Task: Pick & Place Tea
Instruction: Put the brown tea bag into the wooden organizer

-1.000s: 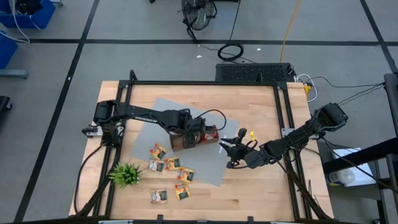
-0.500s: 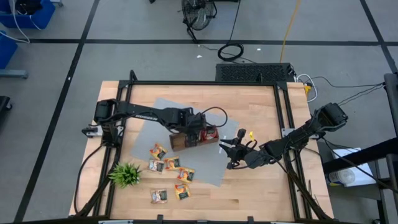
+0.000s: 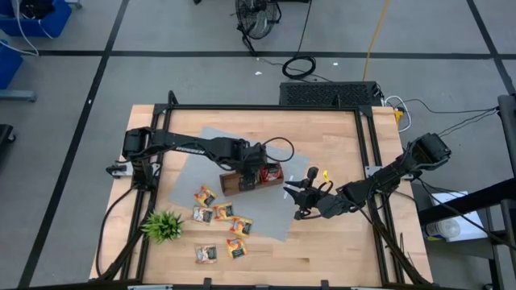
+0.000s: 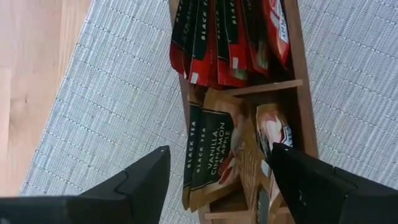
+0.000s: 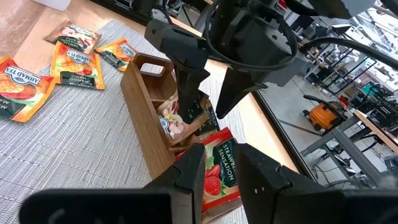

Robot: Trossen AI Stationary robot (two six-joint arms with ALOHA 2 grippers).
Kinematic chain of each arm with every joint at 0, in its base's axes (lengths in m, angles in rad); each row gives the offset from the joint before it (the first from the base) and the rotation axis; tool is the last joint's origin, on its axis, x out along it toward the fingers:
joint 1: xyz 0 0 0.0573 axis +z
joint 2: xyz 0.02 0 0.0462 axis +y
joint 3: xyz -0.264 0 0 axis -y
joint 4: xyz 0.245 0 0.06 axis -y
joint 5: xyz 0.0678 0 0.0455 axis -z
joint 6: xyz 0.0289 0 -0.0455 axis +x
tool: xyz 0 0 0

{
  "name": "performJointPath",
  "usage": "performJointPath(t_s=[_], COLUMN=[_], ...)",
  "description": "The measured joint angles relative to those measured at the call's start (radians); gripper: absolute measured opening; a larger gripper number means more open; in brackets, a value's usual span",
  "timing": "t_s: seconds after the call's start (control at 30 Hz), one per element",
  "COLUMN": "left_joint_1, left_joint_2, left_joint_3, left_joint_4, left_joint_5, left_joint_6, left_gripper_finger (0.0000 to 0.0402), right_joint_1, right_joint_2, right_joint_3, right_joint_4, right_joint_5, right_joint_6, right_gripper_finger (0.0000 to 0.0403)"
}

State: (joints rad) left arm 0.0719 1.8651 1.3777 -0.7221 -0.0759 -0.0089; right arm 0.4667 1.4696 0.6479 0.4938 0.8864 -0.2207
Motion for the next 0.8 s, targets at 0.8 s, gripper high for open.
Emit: performJointPath(t_s=[0.8], left_joint_1=[0.003], left_joint_2=[0.052], left_joint_3=[-0.002], left_joint_4=[0.002], left_joint_5=[0.023], left_joint_6=[0.109], left_gripper_finger=[0.0212], right_joint_1=[0.0], right_joint_2=[0.0], right_joint_3=[0.0], right_joint_4=[0.003], right_joint_5=[-0.002], right_joint_6=[0.0], right_gripper_finger=[0.0073])
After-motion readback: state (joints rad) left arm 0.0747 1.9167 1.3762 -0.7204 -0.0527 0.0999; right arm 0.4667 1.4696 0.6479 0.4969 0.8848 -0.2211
